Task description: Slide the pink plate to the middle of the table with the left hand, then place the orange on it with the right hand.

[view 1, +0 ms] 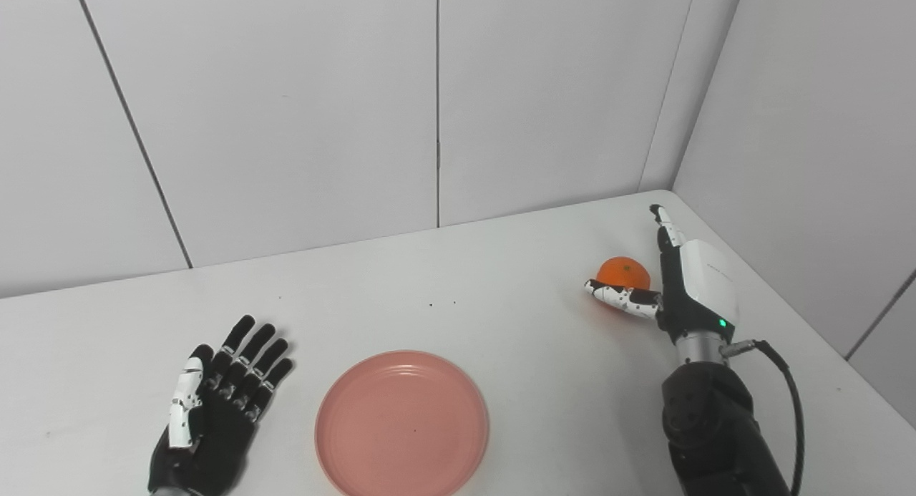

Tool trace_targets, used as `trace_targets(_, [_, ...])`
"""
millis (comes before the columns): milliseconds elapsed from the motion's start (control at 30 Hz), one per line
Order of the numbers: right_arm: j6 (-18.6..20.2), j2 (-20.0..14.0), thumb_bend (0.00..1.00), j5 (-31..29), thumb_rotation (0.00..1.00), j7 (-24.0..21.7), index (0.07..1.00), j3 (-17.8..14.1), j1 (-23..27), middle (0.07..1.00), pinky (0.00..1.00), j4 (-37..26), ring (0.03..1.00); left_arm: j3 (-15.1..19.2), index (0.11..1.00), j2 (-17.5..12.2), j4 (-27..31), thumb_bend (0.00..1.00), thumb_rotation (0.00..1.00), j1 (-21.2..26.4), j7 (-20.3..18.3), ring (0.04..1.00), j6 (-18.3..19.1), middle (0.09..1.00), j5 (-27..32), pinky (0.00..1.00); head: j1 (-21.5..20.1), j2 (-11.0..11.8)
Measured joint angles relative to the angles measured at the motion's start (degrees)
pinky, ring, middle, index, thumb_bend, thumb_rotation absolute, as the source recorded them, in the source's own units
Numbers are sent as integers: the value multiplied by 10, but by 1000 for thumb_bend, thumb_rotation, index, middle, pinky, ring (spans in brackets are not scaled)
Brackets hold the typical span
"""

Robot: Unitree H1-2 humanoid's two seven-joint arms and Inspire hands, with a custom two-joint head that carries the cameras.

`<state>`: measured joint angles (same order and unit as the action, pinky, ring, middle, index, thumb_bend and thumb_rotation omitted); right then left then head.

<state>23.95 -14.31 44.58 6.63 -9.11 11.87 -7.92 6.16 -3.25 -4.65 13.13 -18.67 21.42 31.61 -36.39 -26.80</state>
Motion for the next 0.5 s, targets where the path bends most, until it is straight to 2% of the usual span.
trace_targets(233, [2, -16, 893, -25, 412, 0, 913, 0, 15, 902, 701, 35, 838, 2, 928, -1, 1, 289, 1000, 0, 0, 925, 3, 927, 0, 944, -1, -6])
trace_targets(500, [17, -17, 901, -47, 410, 0, 909, 1, 24, 900, 689, 55, 827, 3, 923, -5, 2, 287, 1000, 0, 1, 919, 5, 922, 5, 940, -2, -11])
